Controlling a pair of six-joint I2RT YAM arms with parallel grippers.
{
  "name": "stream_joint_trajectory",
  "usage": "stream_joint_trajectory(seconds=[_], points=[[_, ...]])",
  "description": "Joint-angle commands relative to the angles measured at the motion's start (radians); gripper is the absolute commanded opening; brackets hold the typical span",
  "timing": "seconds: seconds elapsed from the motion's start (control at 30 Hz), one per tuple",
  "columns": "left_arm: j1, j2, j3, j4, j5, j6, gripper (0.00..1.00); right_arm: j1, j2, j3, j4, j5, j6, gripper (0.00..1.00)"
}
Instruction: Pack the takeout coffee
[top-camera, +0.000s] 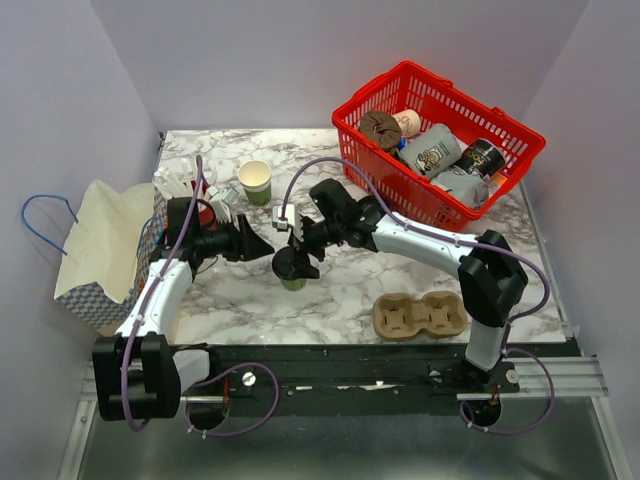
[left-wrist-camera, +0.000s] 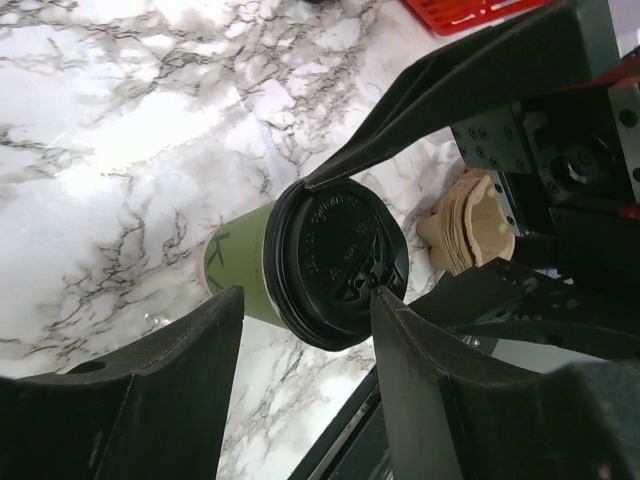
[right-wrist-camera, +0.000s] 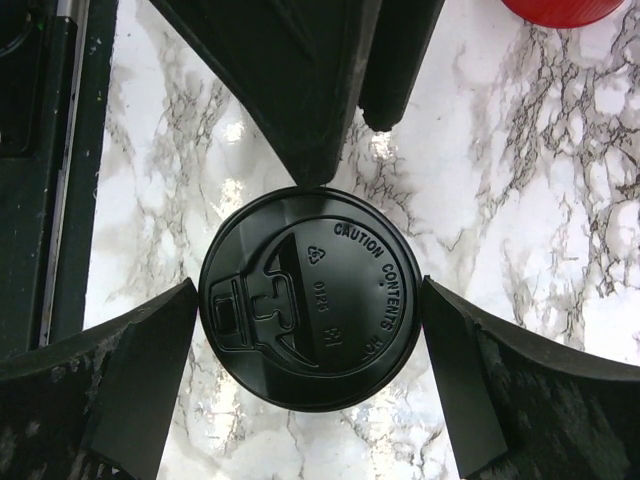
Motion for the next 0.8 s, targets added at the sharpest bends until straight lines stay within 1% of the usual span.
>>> stream_joint_trajectory(seconds=[0.0,0.07,0.13,0.17,0.2,0.23,0.27,0.33,0.6,0.77], points=[[0.006,0.035,0.082,-0.136,-0.114,0.043,0.61,0.006,0.026,0.034,-0.013,-0.006,-0.018,0.99],[0.006,0.065,0.128,-0.219,-0.120,0.115,0.61,0.004,0.026,0.029,-0.018,-0.002,-0.024,0.97],[0.006,0.079,0.154,-0.258,-0.134,0.211,0.60,0.006,0.028,0.025,-0.019,0.005,-0.033,0.95],[0.006,0.093,0.166,-0.314,-0.134,0.247,0.60,0.004,0.028,0.020,-0.019,0.008,-0.033,0.94],[0.005,0.102,0.180,-0.342,-0.131,0.348,0.60,0.006,0.029,0.018,-0.021,0.012,-0.036,0.93],[0.005,0.113,0.200,-0.368,-0.129,0.385,0.60,0.004,0.029,0.017,-0.021,0.014,-0.035,0.92],[0.005,0.139,0.210,-0.432,-0.129,0.433,0.60,0.004,0.032,0.017,-0.021,0.015,-0.032,0.92],[0.006,0.162,0.230,-0.465,-0.111,0.484,0.60,0.004,0.038,0.017,-0.021,0.015,-0.030,0.91],[-0.005,0.225,0.237,-0.483,-0.089,0.481,0.60,0.006,0.051,0.026,-0.021,0.038,-0.021,0.89],[-0.017,0.222,0.215,-0.433,-0.046,0.441,0.60,0.004,0.052,0.026,-0.025,0.034,-0.019,0.89]])
